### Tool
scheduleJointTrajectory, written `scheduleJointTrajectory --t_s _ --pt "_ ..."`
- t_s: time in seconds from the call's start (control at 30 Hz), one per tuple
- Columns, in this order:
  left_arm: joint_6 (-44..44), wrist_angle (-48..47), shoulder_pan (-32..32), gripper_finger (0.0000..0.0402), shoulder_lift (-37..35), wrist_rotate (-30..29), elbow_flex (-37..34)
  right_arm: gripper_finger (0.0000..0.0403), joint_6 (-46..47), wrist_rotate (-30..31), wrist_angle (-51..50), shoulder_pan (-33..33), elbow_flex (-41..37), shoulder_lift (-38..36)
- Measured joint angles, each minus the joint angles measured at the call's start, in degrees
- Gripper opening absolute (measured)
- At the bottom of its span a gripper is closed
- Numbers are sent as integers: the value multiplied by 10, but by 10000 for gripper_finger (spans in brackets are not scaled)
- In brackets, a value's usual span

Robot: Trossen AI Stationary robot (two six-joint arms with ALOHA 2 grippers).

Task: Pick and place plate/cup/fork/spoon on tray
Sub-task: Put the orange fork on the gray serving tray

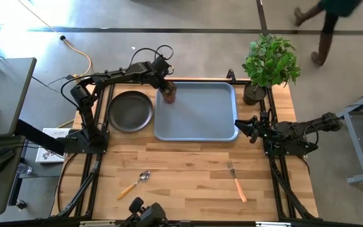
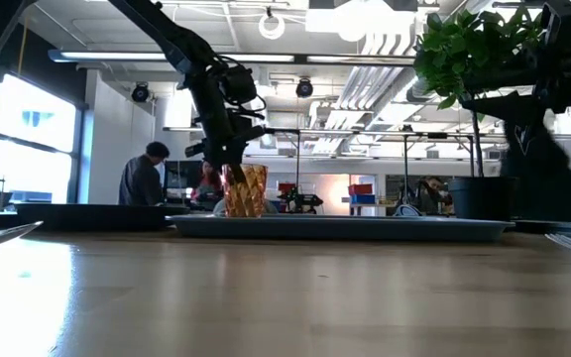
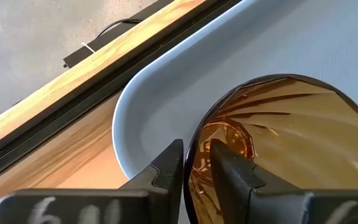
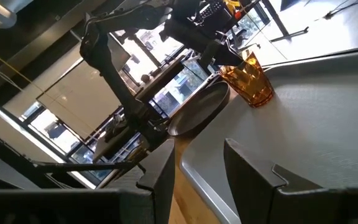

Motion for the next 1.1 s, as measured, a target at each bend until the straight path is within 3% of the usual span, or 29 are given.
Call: scheduleJointTrajectory --t_s 0.33,0.77,1.1 --pt "3 -17 0 79 -3 0 37 129 -1 0 0 0 0 0" --pt "36 -104 1 80 -4 -8 161 129 8 0 0 0 0 0" --pt "80 -201 -23 80 -10 1 272 129 12 -48 56 0 0 0"
